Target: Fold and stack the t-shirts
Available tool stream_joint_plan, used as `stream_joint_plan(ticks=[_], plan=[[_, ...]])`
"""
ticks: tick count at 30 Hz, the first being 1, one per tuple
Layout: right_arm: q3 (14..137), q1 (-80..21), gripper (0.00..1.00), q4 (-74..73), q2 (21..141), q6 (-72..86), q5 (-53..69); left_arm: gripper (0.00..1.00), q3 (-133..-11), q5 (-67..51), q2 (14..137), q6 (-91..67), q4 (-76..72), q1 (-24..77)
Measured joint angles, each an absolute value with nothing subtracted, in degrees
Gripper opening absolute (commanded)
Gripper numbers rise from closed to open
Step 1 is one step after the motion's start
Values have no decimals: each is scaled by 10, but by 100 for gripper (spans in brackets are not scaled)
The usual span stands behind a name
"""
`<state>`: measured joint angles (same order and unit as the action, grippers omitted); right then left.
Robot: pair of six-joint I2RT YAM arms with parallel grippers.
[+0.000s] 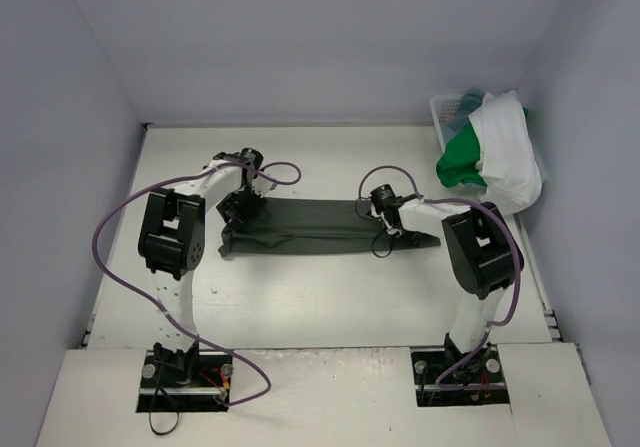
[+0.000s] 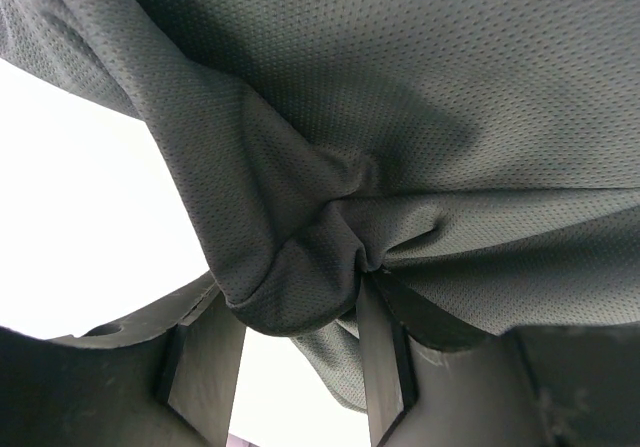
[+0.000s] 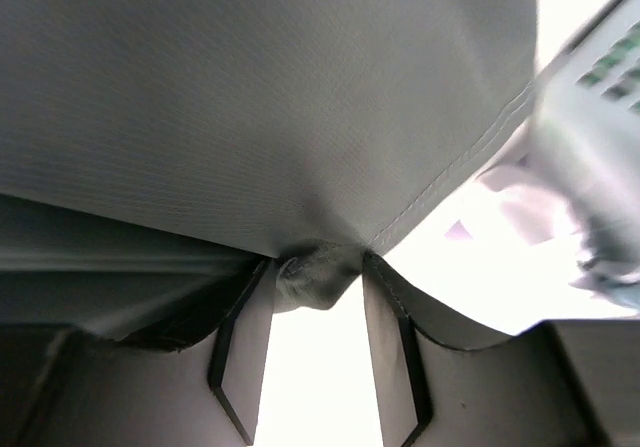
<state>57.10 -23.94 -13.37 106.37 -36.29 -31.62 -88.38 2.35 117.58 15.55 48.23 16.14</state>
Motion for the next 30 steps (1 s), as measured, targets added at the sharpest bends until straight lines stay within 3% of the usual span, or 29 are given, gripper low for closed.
stream_joint_plan(ticks=[12, 15, 20, 28, 30], plan=[[550, -214, 26, -188, 1044, -382, -284, 40, -903, 38, 1192, 158, 489, 164], [538, -215, 18, -193, 1032, -387, -266, 40, -936, 51, 1215, 160, 499, 164], [525, -226, 15, -200, 1024, -393, -256, 40, -1031, 50, 1271, 156, 517, 156], [513, -262, 20, -212, 1023, -393, -268, 40, -1144, 46, 1336, 149, 534, 152], [512, -278, 30, -220, 1018, -390, -268, 40, -1172, 48, 1352, 149, 542, 152]])
